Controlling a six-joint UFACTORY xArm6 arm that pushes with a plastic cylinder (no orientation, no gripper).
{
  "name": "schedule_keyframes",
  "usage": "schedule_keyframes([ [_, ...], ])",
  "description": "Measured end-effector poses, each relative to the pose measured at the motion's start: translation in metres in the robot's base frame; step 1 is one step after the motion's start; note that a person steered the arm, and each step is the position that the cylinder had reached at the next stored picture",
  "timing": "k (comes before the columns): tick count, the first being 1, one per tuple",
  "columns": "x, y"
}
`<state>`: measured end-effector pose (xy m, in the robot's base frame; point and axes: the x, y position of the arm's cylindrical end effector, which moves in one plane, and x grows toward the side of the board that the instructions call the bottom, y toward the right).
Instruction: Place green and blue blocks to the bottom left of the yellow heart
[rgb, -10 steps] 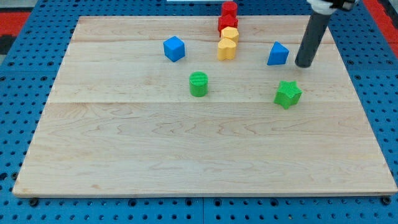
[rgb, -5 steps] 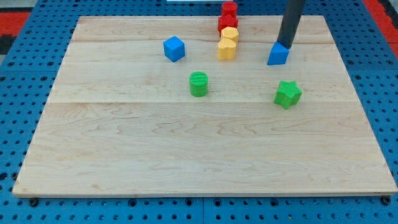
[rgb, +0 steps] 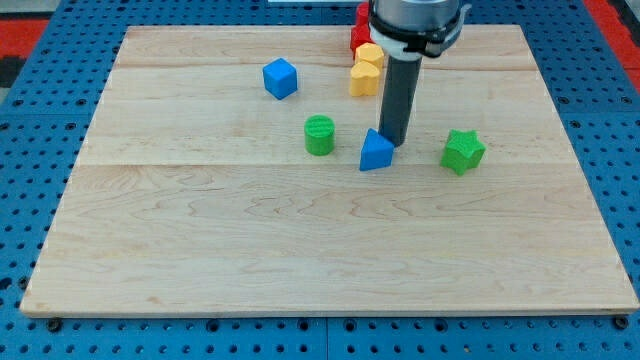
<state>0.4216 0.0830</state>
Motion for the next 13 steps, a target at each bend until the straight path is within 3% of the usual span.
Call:
schedule_keyframes([
  [1, 0.019, 0.017],
  [2, 0.024, -0.031],
  [3, 0.004, -0.116],
  [4, 0.019, -0.126],
  [6, 0.001, -0.281],
  [7, -0.097, -0.303],
  [8, -0.168, -0.206],
  [9, -0.149, -0.127],
  [10, -0.088, -0.157],
  [11, -0.069, -0.167],
  [12, -0.106, -0.156],
  [13, -0.073, -0.057],
])
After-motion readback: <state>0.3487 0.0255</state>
